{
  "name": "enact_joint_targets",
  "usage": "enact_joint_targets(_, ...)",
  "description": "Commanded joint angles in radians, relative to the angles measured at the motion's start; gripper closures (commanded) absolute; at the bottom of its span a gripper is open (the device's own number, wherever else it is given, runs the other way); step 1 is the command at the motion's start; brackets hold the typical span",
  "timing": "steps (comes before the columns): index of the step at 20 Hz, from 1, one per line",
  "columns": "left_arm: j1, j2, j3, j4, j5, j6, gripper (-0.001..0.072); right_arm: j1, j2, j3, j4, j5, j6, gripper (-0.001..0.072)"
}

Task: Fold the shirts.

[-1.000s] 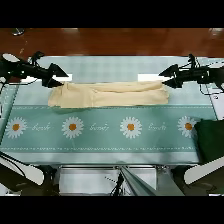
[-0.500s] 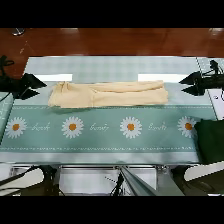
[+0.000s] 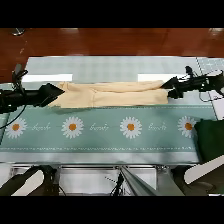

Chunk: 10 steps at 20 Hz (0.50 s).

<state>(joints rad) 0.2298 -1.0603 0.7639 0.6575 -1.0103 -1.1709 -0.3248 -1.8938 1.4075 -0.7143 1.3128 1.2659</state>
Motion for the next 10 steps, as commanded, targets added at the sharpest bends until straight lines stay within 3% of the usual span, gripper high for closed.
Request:
enact_joint_targets(1, -0.066, 0.006, -0.014, -0.019, 0.023, 0.043, 0.0008, 0.063, -0.014, -0.002, 0.035, 0.009, 0.002, 0.0221)
enact_joint_targets(2, -0.082, 0.006, -0.014, -0.019, 0.034, 0.042, 0.0010, 0.066, -0.011, -0.002, 0.038, 0.014, 0.002, 0.0505)
enact_joint_targets(3, -0.097, 0.006, -0.014, -0.021, 0.043, 0.042, 0.0098, 0.063, -0.001, -0.002, 0.034, 0.019, 0.000, 0.0691)
enact_joint_targets(4, -0.107, 0.005, -0.013, -0.023, 0.042, 0.041, 0.0440, 0.056, 0.023, -0.002, 0.021, 0.023, 0.001, 0.0691)
enact_joint_targets(5, -0.116, 0.005, -0.013, -0.024, 0.040, 0.044, 0.0668, 0.045, 0.056, -0.002, -0.009, 0.022, 0.004, 0.0691)
enact_joint_targets(8, -0.191, 0.003, -0.009, -0.083, 0.051, 0.089, 0.0681, 0.016, 0.216, -0.013, -0.191, 0.049, 0.029, 0.0691)
enact_joint_targets(10, -0.306, -0.021, 0.021, -0.081, 0.097, 0.086, 0.0681, -0.005, 0.366, -0.084, -0.219, 0.058, 0.023, 0.0691)
